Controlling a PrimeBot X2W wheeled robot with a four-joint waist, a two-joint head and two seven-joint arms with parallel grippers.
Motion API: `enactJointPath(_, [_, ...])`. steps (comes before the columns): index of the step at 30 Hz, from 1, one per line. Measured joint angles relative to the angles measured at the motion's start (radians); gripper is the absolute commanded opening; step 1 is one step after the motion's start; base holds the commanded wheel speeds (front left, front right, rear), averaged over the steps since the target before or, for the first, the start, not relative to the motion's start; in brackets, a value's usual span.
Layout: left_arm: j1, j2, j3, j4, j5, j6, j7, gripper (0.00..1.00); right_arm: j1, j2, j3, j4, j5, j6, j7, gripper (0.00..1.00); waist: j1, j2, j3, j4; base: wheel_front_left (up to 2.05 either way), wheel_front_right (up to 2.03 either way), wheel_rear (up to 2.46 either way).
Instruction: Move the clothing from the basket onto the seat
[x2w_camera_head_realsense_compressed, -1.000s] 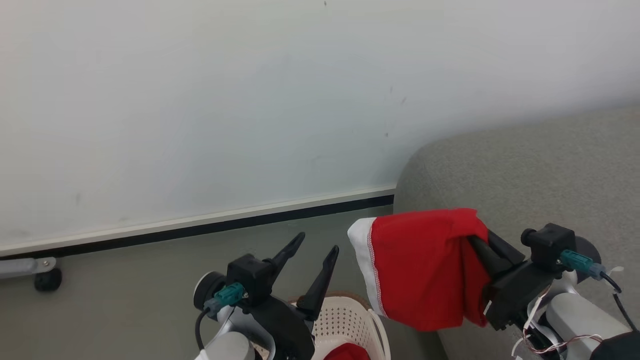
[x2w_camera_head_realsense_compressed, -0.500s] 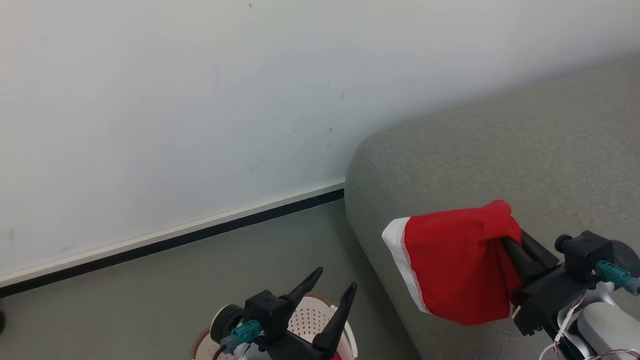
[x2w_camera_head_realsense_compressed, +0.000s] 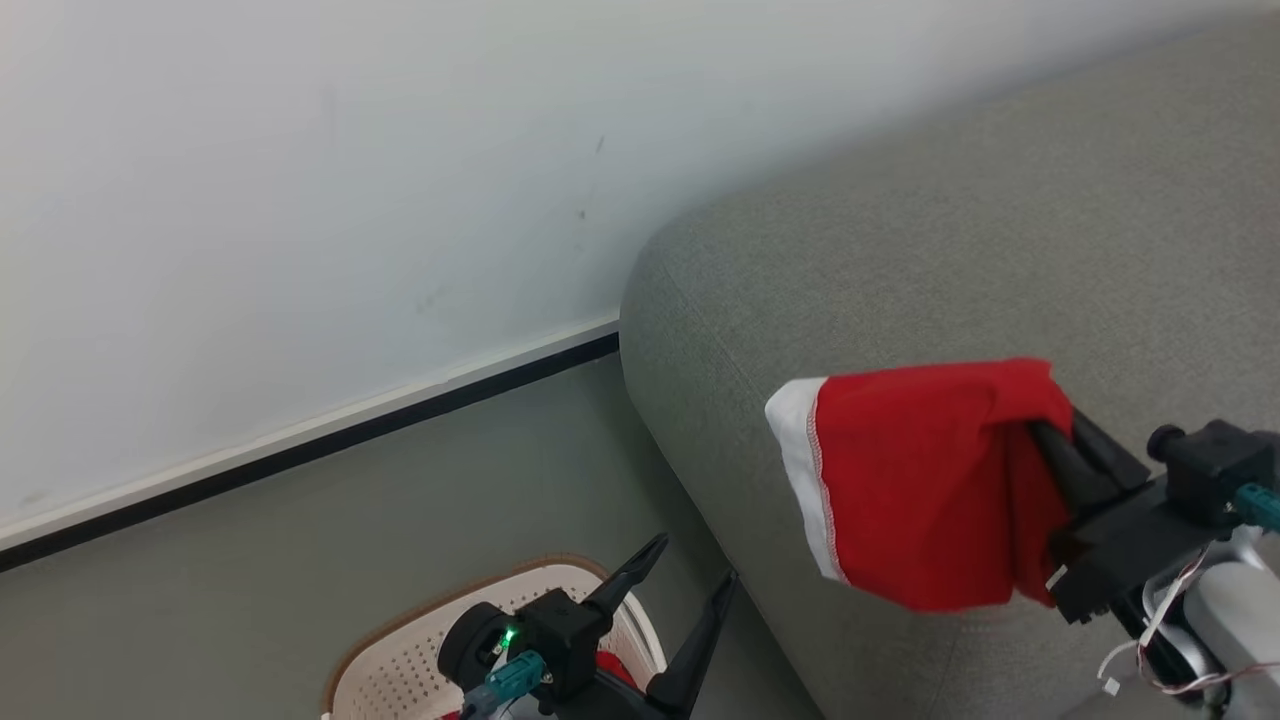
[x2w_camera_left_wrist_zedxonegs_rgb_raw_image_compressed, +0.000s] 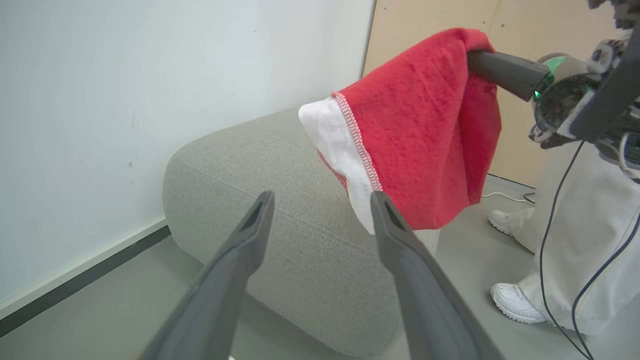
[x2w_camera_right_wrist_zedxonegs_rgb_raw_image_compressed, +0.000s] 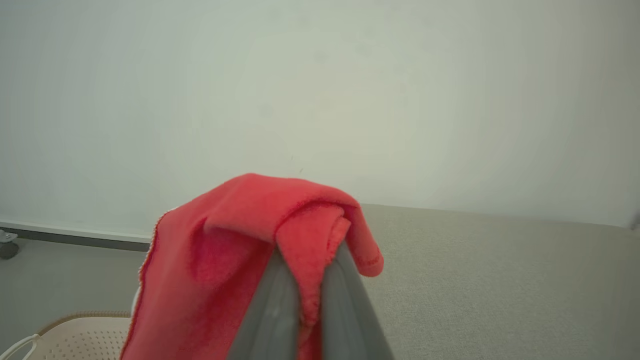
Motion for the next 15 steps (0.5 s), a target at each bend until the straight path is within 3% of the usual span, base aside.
enactJointPath(7, [-0.033, 0.017, -0.001, -0.036, 0.018, 0.009, 0.002, 1.0, -0.136, 0.001, -0.064, 0.034, 0.028, 0.012, 0.002, 0.0, 0.0, 0.0, 0.065, -0.001, 0.0, 0.0, 0.0])
enactJointPath(15, [-0.097, 0.049, 0.012, -0.083, 0.051, 0.017, 0.021, 1.0, -0.407, 0.016, -0.133, 0.185, 0.049, 0.048, 0.045, 0.0, 0.0002, 0.0001, 0.159, 0.021, 0.0, 0.0, 0.0])
